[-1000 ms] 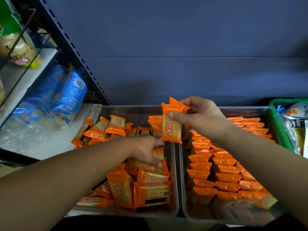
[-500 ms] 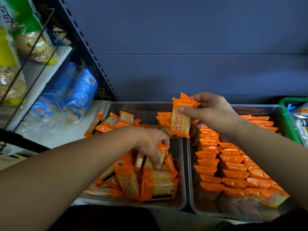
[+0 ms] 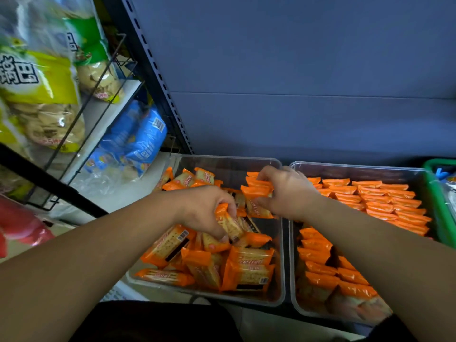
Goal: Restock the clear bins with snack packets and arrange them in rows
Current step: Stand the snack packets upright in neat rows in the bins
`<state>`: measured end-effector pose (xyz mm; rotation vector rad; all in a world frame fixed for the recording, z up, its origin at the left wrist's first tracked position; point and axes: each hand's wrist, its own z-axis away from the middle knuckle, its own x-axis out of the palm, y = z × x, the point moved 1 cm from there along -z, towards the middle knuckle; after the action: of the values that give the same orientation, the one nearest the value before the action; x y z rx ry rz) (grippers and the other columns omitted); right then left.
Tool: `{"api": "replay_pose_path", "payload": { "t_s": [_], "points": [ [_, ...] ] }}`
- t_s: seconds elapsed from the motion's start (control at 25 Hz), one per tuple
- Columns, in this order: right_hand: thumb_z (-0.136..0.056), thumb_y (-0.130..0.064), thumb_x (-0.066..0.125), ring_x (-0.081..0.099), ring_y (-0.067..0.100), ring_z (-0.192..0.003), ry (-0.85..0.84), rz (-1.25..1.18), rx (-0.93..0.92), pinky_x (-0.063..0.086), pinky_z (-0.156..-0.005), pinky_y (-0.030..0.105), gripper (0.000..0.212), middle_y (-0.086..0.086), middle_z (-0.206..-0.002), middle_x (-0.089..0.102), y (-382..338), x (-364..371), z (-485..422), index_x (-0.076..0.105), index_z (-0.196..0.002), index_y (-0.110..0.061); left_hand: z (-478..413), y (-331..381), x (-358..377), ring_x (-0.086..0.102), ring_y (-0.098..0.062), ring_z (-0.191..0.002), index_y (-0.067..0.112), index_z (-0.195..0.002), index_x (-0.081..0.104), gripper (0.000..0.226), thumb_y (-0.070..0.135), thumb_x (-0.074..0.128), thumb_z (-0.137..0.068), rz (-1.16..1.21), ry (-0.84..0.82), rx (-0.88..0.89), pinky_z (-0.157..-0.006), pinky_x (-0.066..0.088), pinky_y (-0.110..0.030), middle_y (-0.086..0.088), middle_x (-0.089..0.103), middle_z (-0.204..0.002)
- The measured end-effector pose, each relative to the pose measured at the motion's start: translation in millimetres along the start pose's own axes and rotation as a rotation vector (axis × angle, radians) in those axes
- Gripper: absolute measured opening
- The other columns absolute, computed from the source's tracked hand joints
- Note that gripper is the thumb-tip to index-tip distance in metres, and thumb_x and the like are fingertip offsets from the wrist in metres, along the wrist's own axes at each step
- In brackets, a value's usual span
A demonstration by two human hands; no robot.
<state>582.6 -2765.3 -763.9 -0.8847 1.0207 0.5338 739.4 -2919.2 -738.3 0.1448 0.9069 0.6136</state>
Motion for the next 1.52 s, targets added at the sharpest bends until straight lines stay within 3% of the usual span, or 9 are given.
{"api": "replay_pose_path", "payload": {
  "t_s": [0.24, 0.4, 0.52, 0.64, 0.76, 0.88, 1.0, 1.28, 1.52],
  "points": [
    [-0.094, -0.058, 0.059, 0.033, 0.025, -0.141, -0.042, 0.506, -0.071, 0.009, -0.125, 0.054, 0.052, 0.001, -0.136, 0.057, -7, 16, -10, 0.054, -0.136, -0.029, 5, -9, -15, 0.064, -0.005, -0.097, 0.039, -0.113, 0.066, 0.046, 0.043, 0.091, -0.074, 0.117, 0.315, -0.035, -0.08, 0.056, -0.028, 0.018, 0.064, -0.107],
    [-0.091, -0.05, 0.063, 0.025, 0.03, -0.144, -0.041, 0.615, -0.043, 0.005, -0.123, 0.064, 0.05, 0.005, -0.145, 0.043, -11, 21, -18, 0.056, -0.137, -0.032, 6, -23, -27, 0.063, -0.01, -0.089, 0.035, -0.112, 0.064, 0.044, 0.054, 0.085, -0.077, 0.206, 0.685, -0.198, -0.071, 0.052, -0.029, 0.014, 0.064, -0.097],
    [-0.087, -0.053, 0.067, 0.028, 0.026, -0.143, -0.005, 0.537, -0.044, 0.008, -0.124, 0.06, 0.059, 0.0, -0.143, 0.046, -8, 23, -20, 0.049, -0.14, -0.034, 0, -40, -23, 0.063, -0.017, -0.095, 0.026, -0.117, 0.061, 0.054, 0.059, 0.081, -0.08, 0.22, 0.843, -0.279, -0.076, 0.053, -0.034, 0.006, 0.065, -0.102],
    [-0.086, -0.067, 0.063, 0.029, 0.022, -0.143, -0.017, 0.435, -0.057, 0.007, -0.125, 0.059, 0.052, -0.006, -0.139, 0.05, -4, 22, -18, 0.057, -0.132, -0.042, -4, -61, -23, 0.063, -0.026, -0.113, 0.022, -0.132, 0.053, 0.071, 0.063, 0.079, -0.08, 0.053, 0.851, -0.377, -0.088, 0.057, -0.045, -0.001, 0.065, -0.123],
    [-0.089, -0.068, 0.061, 0.029, 0.021, -0.145, -0.001, 0.41, -0.039, 0.004, -0.125, 0.059, 0.048, -0.007, -0.138, 0.052, -2, 24, -18, 0.06, -0.128, -0.041, -8, -46, -30, 0.052, -0.029, -0.126, 0.021, -0.134, 0.058, 0.055, 0.044, 0.077, -0.088, -0.25, 0.912, -0.196, -0.099, 0.05, -0.048, -0.005, 0.058, -0.136],
    [-0.087, -0.067, 0.062, 0.03, 0.022, -0.143, 0.058, 0.417, -0.037, 0.01, -0.125, 0.055, 0.051, -0.004, -0.138, 0.052, -4, 28, -21, 0.061, -0.129, -0.038, -28, 0, -10, 0.057, -0.018, -0.114, 0.03, -0.12, 0.067, 0.025, 0.036, 0.067, -0.096, -0.298, 0.556, 0.102, -0.095, 0.053, -0.043, 0.007, 0.06, -0.121],
    [-0.083, -0.067, 0.068, 0.033, 0.022, -0.135, 0.118, 0.35, -0.07, 0.021, -0.12, 0.048, 0.051, -0.006, -0.133, 0.051, 3, 23, -24, 0.066, -0.123, -0.037, -60, 11, 21, 0.06, -0.021, -0.112, 0.027, -0.126, 0.065, 0.034, 0.043, 0.066, -0.097, -0.42, 0.127, 0.016, -0.089, 0.056, -0.042, 0.003, 0.062, -0.122],
    [-0.072, -0.056, 0.087, 0.035, 0.02, -0.13, 0.215, 0.13, -0.103, 0.033, -0.115, 0.04, 0.052, -0.008, -0.129, 0.049, 22, 17, -26, 0.072, -0.115, -0.033, -90, 5, 28, 0.05, -0.029, -0.128, 0.031, -0.142, 0.051, 0.063, 0.067, 0.062, -0.091, -0.546, -0.021, -0.094, -0.093, 0.046, -0.041, -0.002, 0.059, -0.137],
    [-0.074, -0.059, 0.083, 0.032, 0.019, -0.134, 0.183, 0.143, -0.096, 0.027, -0.118, 0.038, 0.05, -0.01, -0.13, 0.049, 22, 19, -24, 0.07, -0.117, -0.035, -76, 12, 25, 0.061, -0.024, -0.093, 0.025, -0.124, 0.063, 0.024, 0.035, 0.057, -0.103, -0.535, 0.187, -0.08, -0.07, 0.048, -0.036, 0.0, 0.06, -0.096]
  ]
}}
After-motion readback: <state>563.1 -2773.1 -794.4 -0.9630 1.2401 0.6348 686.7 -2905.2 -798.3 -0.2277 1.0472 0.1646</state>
